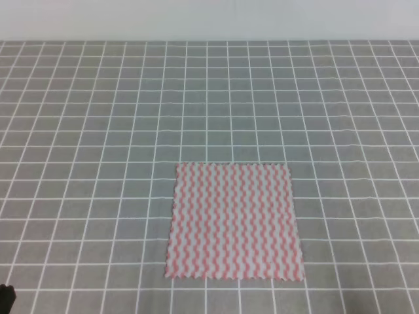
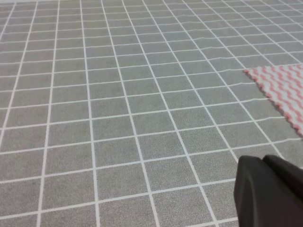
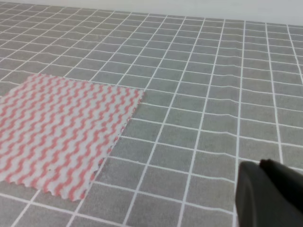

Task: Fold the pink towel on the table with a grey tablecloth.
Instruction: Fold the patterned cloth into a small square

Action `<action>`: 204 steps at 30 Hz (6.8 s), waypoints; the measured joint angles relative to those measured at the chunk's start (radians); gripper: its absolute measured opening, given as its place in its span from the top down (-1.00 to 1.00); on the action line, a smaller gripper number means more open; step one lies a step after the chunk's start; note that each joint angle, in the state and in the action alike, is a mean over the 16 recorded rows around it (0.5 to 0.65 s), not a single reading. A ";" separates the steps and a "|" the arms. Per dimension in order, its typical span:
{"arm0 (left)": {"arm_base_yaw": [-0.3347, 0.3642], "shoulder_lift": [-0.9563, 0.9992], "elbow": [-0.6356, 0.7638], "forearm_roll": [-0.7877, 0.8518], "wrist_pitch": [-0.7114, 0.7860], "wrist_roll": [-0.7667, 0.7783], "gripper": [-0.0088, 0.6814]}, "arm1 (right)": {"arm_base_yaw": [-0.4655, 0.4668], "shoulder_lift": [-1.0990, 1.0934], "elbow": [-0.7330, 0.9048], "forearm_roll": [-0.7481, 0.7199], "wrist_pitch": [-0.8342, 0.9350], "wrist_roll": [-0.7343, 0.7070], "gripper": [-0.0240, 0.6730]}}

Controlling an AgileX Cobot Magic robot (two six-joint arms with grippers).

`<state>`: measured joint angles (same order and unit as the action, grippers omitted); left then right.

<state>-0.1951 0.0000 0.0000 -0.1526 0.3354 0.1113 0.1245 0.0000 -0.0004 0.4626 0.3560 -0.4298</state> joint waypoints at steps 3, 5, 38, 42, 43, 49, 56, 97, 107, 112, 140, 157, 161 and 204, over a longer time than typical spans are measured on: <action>0.000 0.000 0.000 0.000 0.000 0.000 0.99 | 0.000 0.000 0.000 0.000 0.000 0.000 0.98; 0.000 0.000 0.002 0.000 0.000 0.000 0.99 | 0.000 0.000 0.000 0.000 0.000 0.000 0.98; 0.000 -0.008 0.004 0.000 -0.003 0.000 0.99 | 0.001 -0.012 0.011 0.001 -0.006 0.000 0.98; 0.000 -0.012 0.009 0.000 -0.005 0.000 0.98 | 0.001 -0.013 0.014 0.001 -0.006 0.000 0.98; 0.000 -0.012 0.009 0.000 -0.005 0.000 0.98 | 0.001 -0.012 0.012 0.001 -0.006 0.000 0.98; 0.000 -0.012 0.009 0.000 -0.005 0.000 0.98 | 0.001 -0.009 0.009 0.001 -0.004 0.000 0.98; 0.000 -0.002 0.001 0.000 -0.001 0.000 0.99 | 0.000 -0.004 0.004 0.000 -0.002 0.000 0.98; 0.000 0.000 0.003 -0.002 -0.070 -0.004 0.99 | 0.001 -0.012 0.012 0.001 -0.007 0.000 0.98; 0.000 -0.008 0.006 -0.351 -0.174 -0.019 0.98 | 0.000 -0.005 0.005 0.121 -0.061 0.000 0.98; 0.000 -0.008 0.006 -0.512 -0.205 -0.023 0.98 | 0.000 -0.001 0.001 0.277 -0.117 0.000 0.98; -0.001 0.111 -0.074 -0.706 -0.094 0.027 0.98 | 0.001 0.115 -0.076 0.689 -0.171 0.001 0.98; -0.004 0.720 -0.406 -0.729 0.148 0.452 0.98 | 0.002 0.593 -0.322 0.535 0.113 0.000 0.98; -0.027 0.855 -0.458 -0.796 0.153 0.584 0.99 | 0.004 0.694 -0.360 0.527 0.167 -0.006 0.98; -0.317 1.199 -0.611 -0.962 0.044 0.854 0.99 | 0.415 1.455 -0.628 0.203 0.028 0.367 0.15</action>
<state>-0.5122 1.1992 -0.6115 -1.1145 0.3796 0.9651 0.5392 1.4555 -0.6280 0.6658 0.3842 -0.0624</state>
